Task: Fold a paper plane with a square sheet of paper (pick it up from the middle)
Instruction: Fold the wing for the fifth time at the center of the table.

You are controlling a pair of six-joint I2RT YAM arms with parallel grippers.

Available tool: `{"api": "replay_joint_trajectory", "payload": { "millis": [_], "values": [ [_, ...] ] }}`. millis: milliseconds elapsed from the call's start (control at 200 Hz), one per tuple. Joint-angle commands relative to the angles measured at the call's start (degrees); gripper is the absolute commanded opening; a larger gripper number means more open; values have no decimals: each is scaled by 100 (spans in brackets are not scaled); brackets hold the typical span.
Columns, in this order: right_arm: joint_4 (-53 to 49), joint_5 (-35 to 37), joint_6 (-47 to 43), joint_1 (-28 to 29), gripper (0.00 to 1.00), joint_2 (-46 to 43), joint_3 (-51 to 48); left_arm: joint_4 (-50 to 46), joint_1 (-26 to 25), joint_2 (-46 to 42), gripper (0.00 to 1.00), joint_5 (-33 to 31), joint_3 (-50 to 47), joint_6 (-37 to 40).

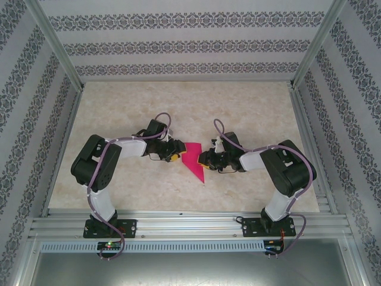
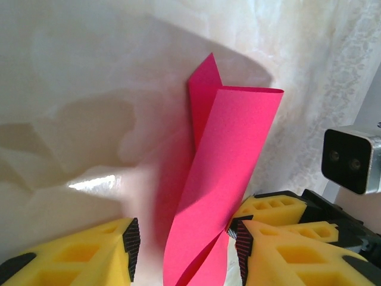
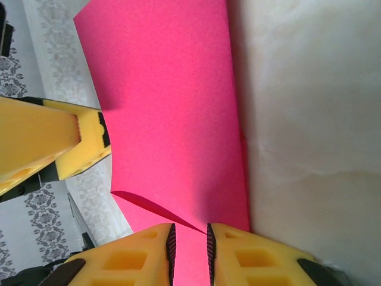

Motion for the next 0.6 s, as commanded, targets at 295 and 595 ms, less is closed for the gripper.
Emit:
{"api": "replay_joint_trajectory", "payload": {
  "millis": [295, 595],
  "values": [
    [-64, 429, -235, 6, 25, 502, -59, 351, 83, 421, 48, 704, 432, -6],
    [-29, 308, -276, -38, 26, 472, -34, 339, 82, 586, 32, 880, 619, 18]
  ]
}}
